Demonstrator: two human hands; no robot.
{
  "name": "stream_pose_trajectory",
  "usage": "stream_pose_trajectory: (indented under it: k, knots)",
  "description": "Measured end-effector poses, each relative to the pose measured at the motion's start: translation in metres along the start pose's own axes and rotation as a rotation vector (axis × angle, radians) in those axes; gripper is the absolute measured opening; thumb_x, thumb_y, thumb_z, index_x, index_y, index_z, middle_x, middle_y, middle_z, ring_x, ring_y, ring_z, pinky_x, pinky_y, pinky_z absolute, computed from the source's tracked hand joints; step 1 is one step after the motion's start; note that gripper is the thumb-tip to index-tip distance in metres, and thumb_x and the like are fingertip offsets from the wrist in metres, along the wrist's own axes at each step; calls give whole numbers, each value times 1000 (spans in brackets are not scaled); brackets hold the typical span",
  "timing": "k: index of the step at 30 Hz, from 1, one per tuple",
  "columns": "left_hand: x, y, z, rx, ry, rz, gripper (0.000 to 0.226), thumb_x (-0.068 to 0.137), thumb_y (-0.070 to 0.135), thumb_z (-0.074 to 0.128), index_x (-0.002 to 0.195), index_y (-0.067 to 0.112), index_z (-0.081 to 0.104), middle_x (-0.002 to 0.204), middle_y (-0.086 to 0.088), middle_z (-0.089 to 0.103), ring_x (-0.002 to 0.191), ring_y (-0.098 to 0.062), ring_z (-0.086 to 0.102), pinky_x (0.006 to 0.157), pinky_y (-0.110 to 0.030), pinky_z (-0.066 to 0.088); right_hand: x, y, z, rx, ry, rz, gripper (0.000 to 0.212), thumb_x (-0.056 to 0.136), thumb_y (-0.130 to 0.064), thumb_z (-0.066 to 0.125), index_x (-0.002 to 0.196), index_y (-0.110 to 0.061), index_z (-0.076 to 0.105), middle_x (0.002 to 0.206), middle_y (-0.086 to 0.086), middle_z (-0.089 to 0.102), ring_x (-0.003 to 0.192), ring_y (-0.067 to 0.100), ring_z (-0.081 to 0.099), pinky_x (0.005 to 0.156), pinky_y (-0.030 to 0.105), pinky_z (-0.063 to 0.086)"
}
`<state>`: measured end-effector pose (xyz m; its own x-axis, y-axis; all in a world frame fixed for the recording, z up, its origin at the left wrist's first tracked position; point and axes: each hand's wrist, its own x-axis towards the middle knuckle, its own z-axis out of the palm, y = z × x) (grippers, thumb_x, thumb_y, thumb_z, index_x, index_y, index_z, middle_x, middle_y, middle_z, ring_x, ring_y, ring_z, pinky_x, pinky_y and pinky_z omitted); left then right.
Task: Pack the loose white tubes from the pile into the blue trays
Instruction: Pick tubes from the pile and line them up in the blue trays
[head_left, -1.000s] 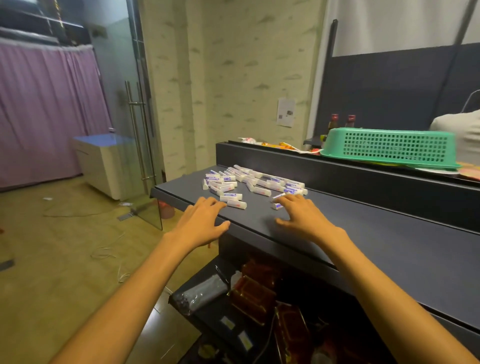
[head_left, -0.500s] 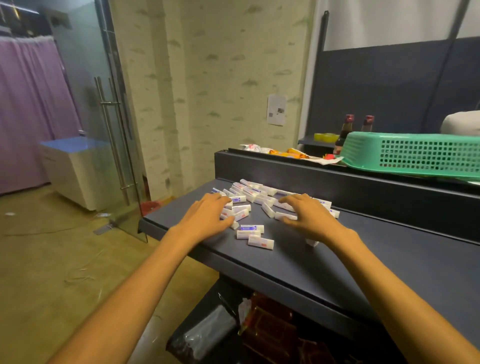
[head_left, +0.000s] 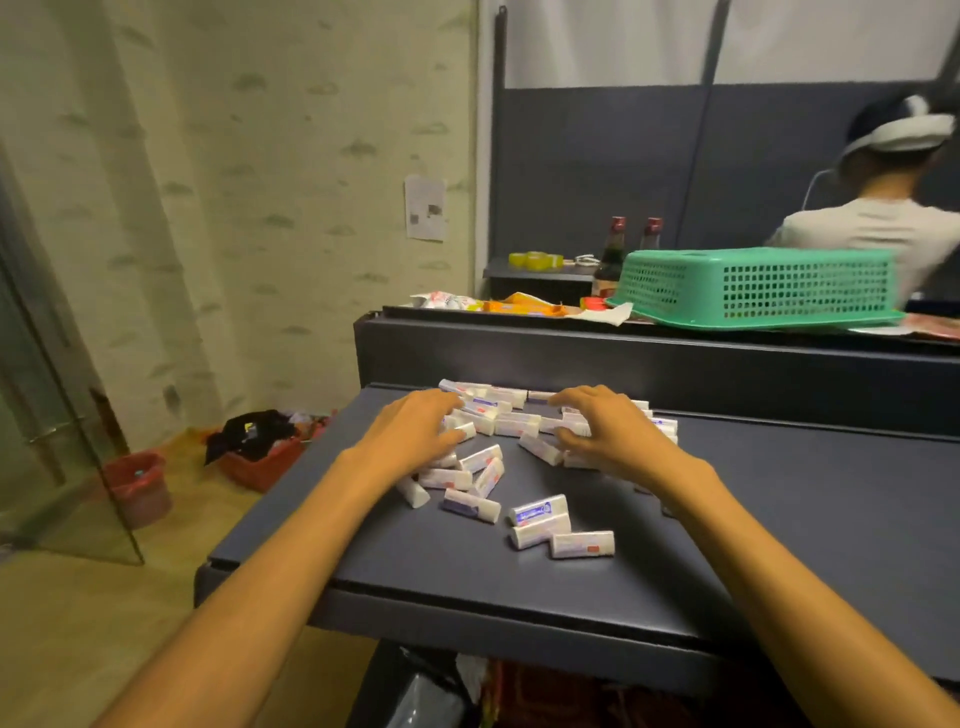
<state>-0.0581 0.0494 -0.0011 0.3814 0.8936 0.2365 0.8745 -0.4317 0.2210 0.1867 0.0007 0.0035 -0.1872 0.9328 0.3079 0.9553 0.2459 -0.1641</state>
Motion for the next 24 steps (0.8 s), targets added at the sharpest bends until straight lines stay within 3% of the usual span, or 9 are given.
stream_pose_trajectory:
  k: [4, 7, 17, 24]
  knots:
    - [16, -2, 4, 42, -18, 78, 26, 92, 36, 60, 115, 25, 66, 117, -3, 65, 99, -23, 62, 82, -34, 50, -5, 2, -3, -6, 8, 111, 41, 93, -33, 58, 133, -24, 51, 135, 2, 55, 122, 22, 48, 100, 36, 39]
    - [26, -3, 4, 66, -19, 98, 16, 87, 30, 66, 100, 21, 71, 107, -6, 67, 92, -26, 63, 80, -35, 53, -9, 3, -4, -8, 23, 160, 41, 94, -33, 58, 133, -25, 51, 134, 3, 55, 120, 21, 49, 99, 35, 40]
    - [37, 16, 12, 301, -66, 100, 26, 91, 11, 56, 117, 12, 60, 120, -14, 58, 109, -32, 57, 83, -34, 45, -18, 11, -4, 34, 69, 215, 39, 94, -33, 58, 132, -25, 52, 132, 1, 57, 118, 19, 51, 99, 37, 45]
    - [39, 11, 10, 90, -3, 112, 33, 88, 22, 67, 120, 25, 60, 117, -4, 62, 103, -25, 60, 85, -36, 51, -29, 27, -13, 62, 78, 236, 37, 94, -30, 58, 130, -23, 54, 131, 1, 58, 117, 19, 52, 97, 35, 46]
